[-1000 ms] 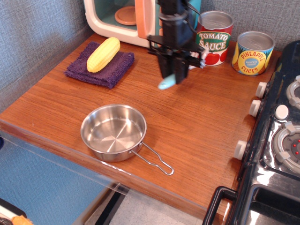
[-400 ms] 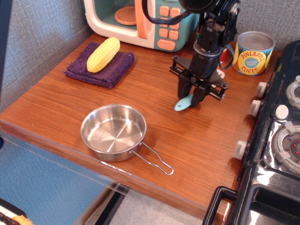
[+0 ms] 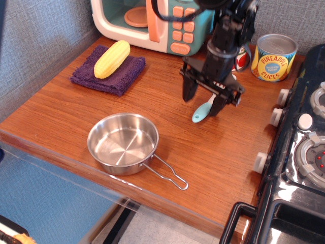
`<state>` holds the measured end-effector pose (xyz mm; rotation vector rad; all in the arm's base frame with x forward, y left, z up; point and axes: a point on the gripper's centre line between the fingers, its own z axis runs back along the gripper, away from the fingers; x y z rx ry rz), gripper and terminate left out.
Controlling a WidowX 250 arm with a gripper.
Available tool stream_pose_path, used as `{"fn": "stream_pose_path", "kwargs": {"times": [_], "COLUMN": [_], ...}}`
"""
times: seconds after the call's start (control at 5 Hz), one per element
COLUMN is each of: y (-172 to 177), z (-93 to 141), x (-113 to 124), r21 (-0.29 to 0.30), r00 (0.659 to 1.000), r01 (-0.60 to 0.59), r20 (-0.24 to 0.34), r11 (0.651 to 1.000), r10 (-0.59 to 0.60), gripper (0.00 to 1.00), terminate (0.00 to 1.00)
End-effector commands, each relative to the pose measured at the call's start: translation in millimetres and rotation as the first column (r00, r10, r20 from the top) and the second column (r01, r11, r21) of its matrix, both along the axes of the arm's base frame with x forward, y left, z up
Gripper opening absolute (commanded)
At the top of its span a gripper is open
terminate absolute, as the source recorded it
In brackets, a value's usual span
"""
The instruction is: Move the spatula in front of the cans.
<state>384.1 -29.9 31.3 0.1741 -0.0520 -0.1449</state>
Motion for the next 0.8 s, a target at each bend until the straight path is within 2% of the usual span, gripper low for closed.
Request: {"fn": "stream_pose_path", "kwargs": {"times": [0.0,0.2,0.4,0.6], "y": [56,107,138,152], "z": [98,83,69,57], "x": [-49,-82,-93,-101], "r21": [-0.166,-0.198,-0.183,-0.152], "r00": [0.960,0.965,0.972,0.981], "r01": [-0.079,-0.106,-0.107,-0.093], "r20": [0.253,0.216,0.187,0.157], "r11": [0.983,0.974,0.977,0.984], "r10": [0.120,0.149,0.142,0.116], "gripper": [1.00,1.00,1.00,1.00], "terminate": [0.00,0.00,0.00,0.00]}}
